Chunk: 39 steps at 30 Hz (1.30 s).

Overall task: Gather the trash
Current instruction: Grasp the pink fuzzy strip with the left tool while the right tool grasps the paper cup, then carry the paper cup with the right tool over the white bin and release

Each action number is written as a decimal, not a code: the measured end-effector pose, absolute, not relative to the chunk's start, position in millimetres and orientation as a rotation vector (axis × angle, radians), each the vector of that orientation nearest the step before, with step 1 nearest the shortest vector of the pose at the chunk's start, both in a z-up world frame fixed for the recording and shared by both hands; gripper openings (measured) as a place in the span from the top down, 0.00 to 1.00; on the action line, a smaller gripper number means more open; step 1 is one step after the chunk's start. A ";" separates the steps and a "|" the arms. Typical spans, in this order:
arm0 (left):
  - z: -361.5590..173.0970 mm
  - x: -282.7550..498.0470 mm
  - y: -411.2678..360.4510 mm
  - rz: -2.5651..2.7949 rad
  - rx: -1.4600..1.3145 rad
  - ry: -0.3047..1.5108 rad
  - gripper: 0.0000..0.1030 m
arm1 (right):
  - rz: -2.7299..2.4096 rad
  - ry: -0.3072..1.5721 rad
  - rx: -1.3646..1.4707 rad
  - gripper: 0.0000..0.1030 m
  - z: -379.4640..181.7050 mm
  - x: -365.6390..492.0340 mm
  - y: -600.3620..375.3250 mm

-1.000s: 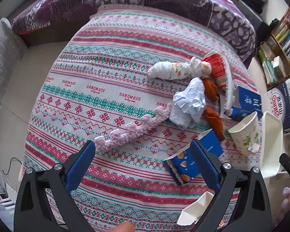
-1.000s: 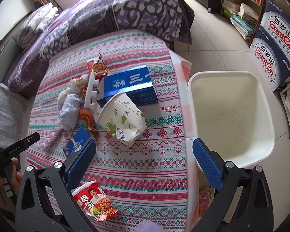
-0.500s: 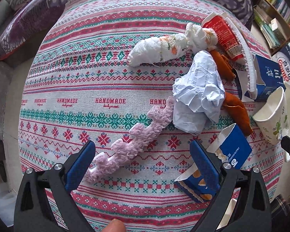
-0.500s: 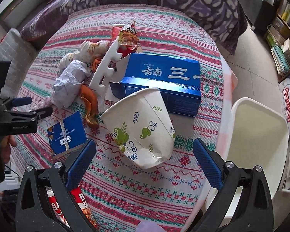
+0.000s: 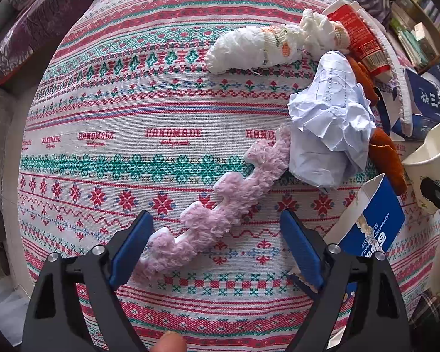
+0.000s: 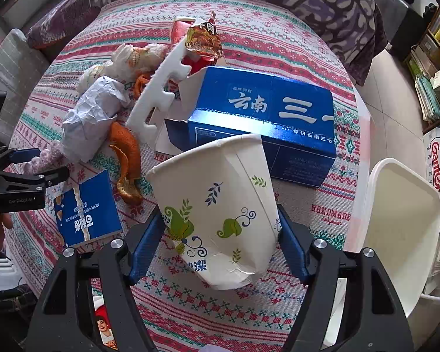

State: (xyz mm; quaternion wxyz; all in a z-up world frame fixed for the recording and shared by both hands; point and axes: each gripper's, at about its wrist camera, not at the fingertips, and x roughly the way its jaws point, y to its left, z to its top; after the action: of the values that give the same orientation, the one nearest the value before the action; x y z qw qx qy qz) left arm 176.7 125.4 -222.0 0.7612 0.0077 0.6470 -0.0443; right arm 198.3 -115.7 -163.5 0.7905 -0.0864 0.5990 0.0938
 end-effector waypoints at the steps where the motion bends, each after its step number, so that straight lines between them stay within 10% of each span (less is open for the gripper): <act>1: -219.1 183.1 121.9 -0.095 0.017 1.406 0.27 | 0.202 1.279 -0.186 0.34 -160.3 197.6 -114.0; 5: -213.2 176.5 127.0 -0.100 -0.017 1.395 0.71 | 0.210 1.240 -0.159 0.34 -147.1 191.6 -106.8; 39: -40.8 142.1 67.4 0.159 -0.260 0.758 0.72 | -0.069 0.633 0.087 0.32 -18.6 112.9 -141.3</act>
State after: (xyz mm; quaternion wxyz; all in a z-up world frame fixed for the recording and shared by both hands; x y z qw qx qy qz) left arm 142.1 67.4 -40.8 0.9178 -0.1265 0.3684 0.0772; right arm 112.9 -141.3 -18.6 0.9488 0.0428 0.3111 -0.0337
